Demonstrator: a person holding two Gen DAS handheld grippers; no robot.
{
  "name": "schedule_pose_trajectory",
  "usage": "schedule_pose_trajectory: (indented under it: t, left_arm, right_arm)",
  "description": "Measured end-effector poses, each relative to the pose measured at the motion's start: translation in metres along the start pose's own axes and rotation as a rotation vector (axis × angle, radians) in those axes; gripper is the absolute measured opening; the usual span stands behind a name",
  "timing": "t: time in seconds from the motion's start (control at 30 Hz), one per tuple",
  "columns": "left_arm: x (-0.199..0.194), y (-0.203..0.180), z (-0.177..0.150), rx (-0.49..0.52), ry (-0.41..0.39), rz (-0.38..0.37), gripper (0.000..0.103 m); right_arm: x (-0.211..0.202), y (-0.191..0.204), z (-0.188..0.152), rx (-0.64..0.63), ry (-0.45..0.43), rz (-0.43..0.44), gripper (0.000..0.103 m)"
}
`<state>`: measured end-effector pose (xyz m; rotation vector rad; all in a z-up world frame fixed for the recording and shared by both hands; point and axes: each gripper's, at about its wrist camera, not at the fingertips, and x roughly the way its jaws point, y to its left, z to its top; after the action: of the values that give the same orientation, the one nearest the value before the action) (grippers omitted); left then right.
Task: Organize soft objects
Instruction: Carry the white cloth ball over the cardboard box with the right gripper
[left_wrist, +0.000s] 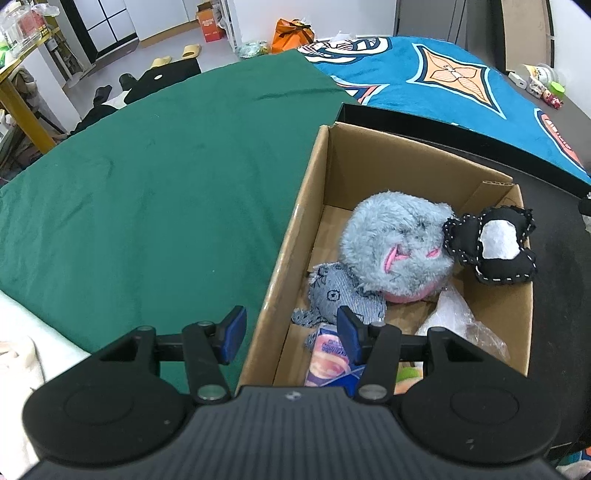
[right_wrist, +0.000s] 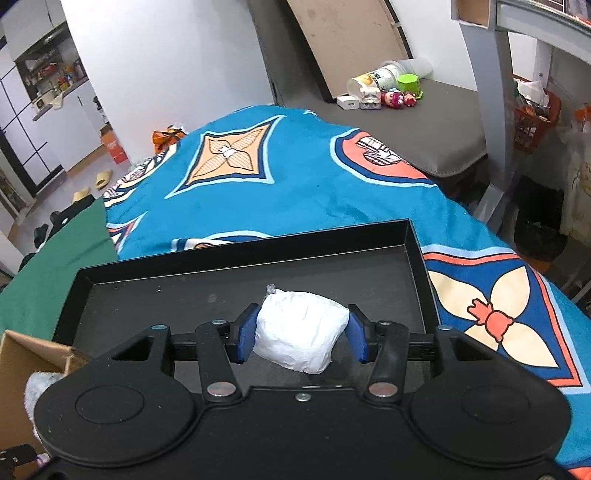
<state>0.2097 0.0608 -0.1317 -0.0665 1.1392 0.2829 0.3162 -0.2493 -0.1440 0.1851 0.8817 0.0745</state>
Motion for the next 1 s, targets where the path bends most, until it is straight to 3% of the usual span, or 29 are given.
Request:
schedule_pose_trajectory:
  t: [0.6, 1.0]
  left_arm:
    - [-0.015, 0.01, -0.015, -0.011, -0.022, -0.03, 0.052]
    - [-0.019, 0.024, -0.027, -0.018, -0.044, -0.049, 0.052]
  right_arm:
    - [-0.05, 0.015, -0.01, -0.055, -0.058, 0.041, 0.049]
    - [-0.079, 0.037, -0.026, -0.053, -0.064, 0.176, 0.049]
